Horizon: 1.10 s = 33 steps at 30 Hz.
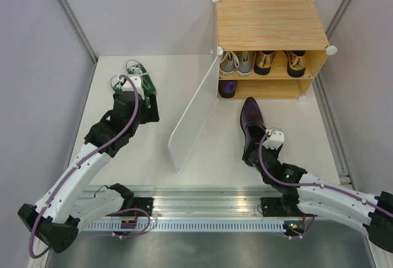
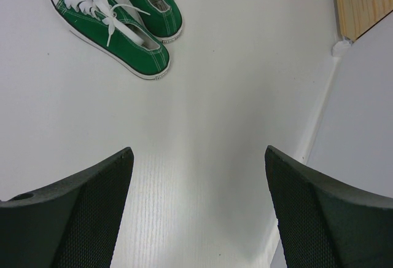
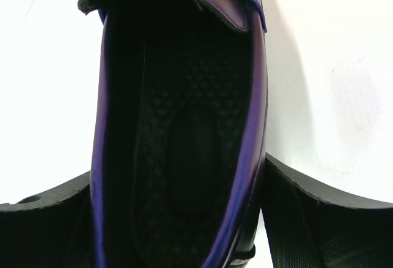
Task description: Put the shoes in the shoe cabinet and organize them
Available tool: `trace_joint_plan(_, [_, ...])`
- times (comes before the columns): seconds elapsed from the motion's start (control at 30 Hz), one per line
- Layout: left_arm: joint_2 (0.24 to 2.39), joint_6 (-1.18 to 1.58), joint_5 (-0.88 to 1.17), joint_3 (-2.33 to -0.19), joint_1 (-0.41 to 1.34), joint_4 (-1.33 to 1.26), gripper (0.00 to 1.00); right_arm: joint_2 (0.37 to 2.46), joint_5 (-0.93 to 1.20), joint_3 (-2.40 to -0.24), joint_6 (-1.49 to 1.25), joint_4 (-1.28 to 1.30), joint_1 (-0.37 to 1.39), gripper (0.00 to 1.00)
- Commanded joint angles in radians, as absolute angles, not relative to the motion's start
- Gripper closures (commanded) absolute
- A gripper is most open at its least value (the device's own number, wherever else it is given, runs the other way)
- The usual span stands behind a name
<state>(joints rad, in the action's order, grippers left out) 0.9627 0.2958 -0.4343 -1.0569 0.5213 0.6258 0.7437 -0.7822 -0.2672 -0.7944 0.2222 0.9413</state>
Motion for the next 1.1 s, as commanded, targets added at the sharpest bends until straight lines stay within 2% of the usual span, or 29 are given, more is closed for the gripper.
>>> trace_joint_plan(0.0, [0.963,0.258,-0.422,-1.055,0.518,0.589,0.11,0.741,-0.867,-0.31,-0.706,0.034,0.901,0.99])
trace_joint_plan(0.2, [0.965,0.255,-0.422,-1.055,0.518,0.589,0.11,0.862,-0.671,-0.353,-0.598,-0.135,0.706,0.99])
trace_joint_plan(0.33, [0.968,0.256,-0.417,-1.057,0.518,0.589,0.11,1.018,-0.556,-0.431,-0.514,-0.209,0.588,0.99])
trace_joint_plan(0.5, [0.965,0.256,-0.413,-1.055,0.518,0.589,0.11,1.132,-0.485,-0.497,-0.422,-0.337,0.528,0.99])
trace_joint_plan(0.87, [0.968,0.259,-0.361,-1.058,0.52,0.589,0.11,1.238,-0.391,-0.606,-0.379,-0.356,0.411,0.99])
trace_joint_plan(1.07, [0.965,0.259,-0.341,-1.06,0.52,0.589,0.11,1.396,-0.282,-0.693,-0.325,-0.452,0.364,0.99])
